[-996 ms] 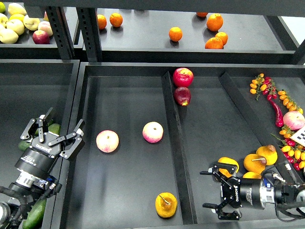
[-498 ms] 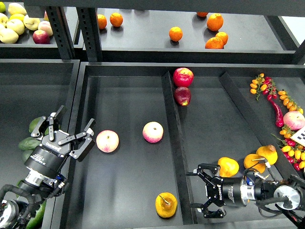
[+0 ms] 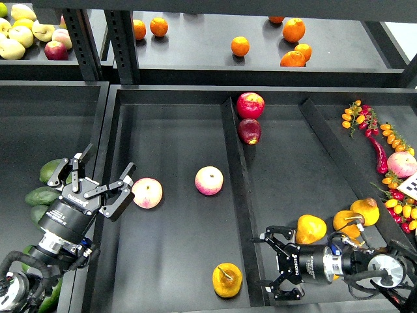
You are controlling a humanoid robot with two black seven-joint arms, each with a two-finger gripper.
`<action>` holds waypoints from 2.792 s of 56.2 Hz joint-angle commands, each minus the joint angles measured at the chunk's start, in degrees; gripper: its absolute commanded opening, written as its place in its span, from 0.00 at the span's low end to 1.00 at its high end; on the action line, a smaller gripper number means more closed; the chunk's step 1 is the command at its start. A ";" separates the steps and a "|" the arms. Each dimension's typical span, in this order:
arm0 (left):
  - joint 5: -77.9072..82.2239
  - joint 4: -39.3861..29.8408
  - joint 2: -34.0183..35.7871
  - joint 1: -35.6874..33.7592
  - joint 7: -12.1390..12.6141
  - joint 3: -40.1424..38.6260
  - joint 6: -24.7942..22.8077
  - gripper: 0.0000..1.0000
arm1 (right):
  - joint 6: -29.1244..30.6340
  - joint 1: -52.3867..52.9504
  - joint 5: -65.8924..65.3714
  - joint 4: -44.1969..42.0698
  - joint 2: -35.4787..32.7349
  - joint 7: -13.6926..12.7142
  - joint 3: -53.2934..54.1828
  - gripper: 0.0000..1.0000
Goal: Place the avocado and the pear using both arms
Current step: 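Move the right gripper down toward the yellow pear, then lower the right gripper onto the pear and close it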
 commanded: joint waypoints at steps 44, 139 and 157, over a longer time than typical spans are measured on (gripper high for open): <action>0.05 0.00 0.00 -0.09 0.00 0.51 0.00 0.99 | 0.00 0.35 -0.05 -6.37 5.54 0.00 -0.33 0.96; 0.48 0.00 0.00 -2.11 0.00 1.30 0.00 0.99 | 0.00 -0.52 3.64 -7.69 7.03 0.00 -0.07 0.34; 0.48 0.00 0.00 -2.20 0.00 1.30 0.00 0.99 | 0.00 -0.44 5.66 -7.69 7.03 0.00 0.28 0.16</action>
